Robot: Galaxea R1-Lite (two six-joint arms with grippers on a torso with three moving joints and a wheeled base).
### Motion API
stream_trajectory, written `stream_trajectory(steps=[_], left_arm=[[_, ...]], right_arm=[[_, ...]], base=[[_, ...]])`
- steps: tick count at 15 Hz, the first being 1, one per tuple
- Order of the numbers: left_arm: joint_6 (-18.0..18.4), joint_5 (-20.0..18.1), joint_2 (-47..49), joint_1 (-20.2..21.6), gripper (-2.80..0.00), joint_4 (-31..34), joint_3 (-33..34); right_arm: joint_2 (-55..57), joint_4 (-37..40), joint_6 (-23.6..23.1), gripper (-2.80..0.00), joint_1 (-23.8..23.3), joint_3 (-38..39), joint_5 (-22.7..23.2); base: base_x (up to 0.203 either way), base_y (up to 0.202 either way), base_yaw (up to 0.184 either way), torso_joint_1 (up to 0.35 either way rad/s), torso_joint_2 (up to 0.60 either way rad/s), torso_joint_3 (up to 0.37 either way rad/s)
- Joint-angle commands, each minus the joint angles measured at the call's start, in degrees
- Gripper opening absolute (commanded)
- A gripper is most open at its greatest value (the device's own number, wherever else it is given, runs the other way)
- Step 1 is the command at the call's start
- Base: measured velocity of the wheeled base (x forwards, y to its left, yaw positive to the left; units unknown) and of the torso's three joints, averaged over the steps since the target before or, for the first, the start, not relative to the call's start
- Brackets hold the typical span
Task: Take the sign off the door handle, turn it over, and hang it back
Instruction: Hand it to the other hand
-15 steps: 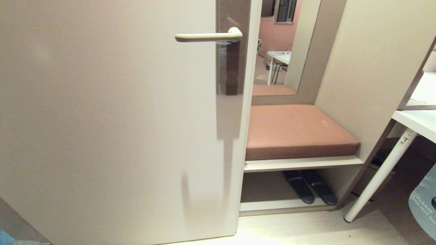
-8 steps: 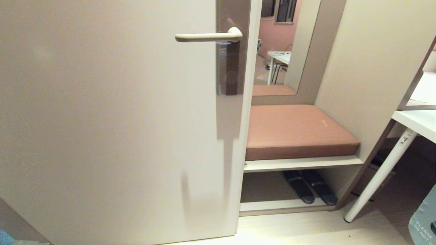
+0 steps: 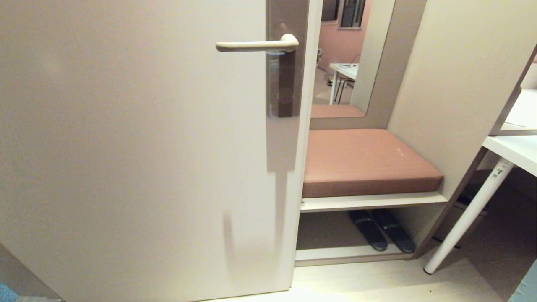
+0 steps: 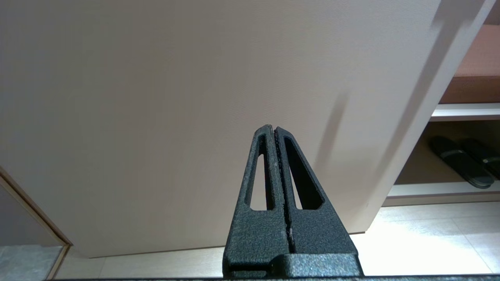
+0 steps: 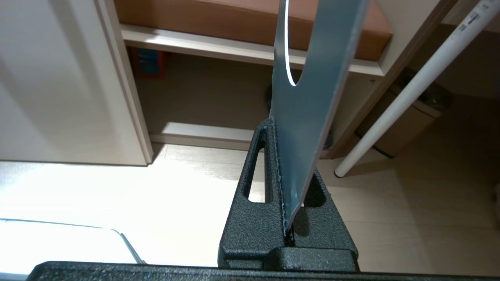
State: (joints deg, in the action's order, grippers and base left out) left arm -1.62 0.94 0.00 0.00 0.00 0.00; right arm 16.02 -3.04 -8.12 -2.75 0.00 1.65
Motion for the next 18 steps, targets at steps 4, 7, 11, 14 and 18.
stream_trajectory(steps=[4, 7, 11, 14, 18], left_arm=[[0.0, 0.0, 0.0, 0.0, -2.8, 0.0, 0.0], [0.0, 0.0, 0.0, 0.0, -2.8, 0.0, 0.0], [0.0, 0.0, 0.0, 0.0, -2.8, 0.0, 0.0], [0.0, 0.0, 0.0, 0.0, -2.8, 0.0, 0.0], [0.0, 0.0, 0.0, 0.0, -2.8, 0.0, 0.0]], right_arm=[[-6.8, 0.3, 0.0, -2.8, 1.9, 0.0, -0.1], [-12.1, 0.3, 0.0, -2.8, 2.2, 0.0, 0.0], [-16.0, 0.4, 0.2, -2.8, 2.2, 0.0, -0.1], [-16.0, 0.4, 0.4, -2.8, 2.2, 0.0, -0.1], [-16.0, 3.2, 2.8, -2.8, 2.2, 0.0, -0.2]], base=[[0.0, 0.0, 0.0, 0.0, 0.0, 0.0], [0.0, 0.0, 0.0, 0.0, 0.0, 0.0], [0.0, 0.0, 0.0, 0.0, 0.0, 0.0], [0.0, 0.0, 0.0, 0.0, 0.0, 0.0], [0.0, 0.0, 0.0, 0.0, 0.0, 0.0]])
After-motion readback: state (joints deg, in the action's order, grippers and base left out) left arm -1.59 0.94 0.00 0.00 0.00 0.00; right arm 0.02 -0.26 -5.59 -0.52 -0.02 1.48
